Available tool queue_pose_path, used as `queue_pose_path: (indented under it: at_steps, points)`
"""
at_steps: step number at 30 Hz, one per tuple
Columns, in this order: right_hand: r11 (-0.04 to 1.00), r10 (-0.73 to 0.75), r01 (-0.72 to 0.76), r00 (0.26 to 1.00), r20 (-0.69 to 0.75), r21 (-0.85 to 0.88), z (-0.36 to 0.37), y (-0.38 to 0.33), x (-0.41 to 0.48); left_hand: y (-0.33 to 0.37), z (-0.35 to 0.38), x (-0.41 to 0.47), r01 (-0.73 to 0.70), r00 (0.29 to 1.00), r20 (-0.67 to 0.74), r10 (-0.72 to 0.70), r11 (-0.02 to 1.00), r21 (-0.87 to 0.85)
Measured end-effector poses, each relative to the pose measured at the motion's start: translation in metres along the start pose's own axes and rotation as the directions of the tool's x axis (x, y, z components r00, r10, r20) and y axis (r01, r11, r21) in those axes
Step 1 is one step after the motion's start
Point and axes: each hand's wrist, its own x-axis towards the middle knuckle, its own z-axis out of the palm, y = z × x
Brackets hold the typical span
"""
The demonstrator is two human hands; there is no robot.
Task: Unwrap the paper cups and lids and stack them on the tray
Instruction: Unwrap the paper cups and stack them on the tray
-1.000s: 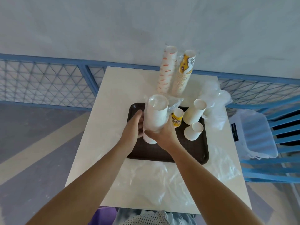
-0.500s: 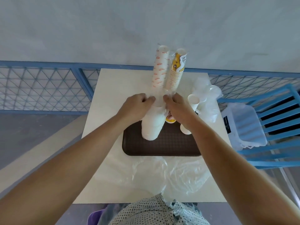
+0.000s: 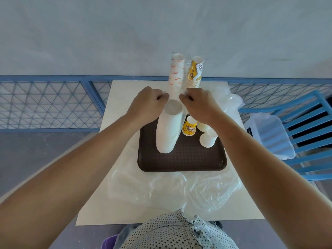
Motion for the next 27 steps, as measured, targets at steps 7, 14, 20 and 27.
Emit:
queue_pose_path:
  at_steps: [7, 14, 20, 27]
  points:
    - [0.972, -0.036, 0.077, 0.983, -0.179, 0.224, -0.004, -0.003, -0.006, 0.009, -0.011, -0.001, -0.071, 0.991, -0.123, 0.048, 0.979, -0.191]
    - [0.879, 0.020, 0.000, 0.999, -0.037, 0.477, 0.011, 0.026, -0.009, -0.008, -0.012, -0.005, 0.148, 0.989, 0.067, -0.133, 0.928, -0.342]
    - [0.952, -0.002, 0.018, 0.999, -0.051, 0.305, 0.023, 0.035, -0.013, -0.024, -0.002, -0.002, 0.040, 0.999, 0.022, -0.037, 0.988, -0.147]
    - [0.934, -0.075, 0.142, 0.975, -0.210, 0.327, 0.005, 0.021, -0.002, -0.016, -0.020, 0.007, -0.060, 0.993, -0.110, 0.043, 0.985, -0.159]
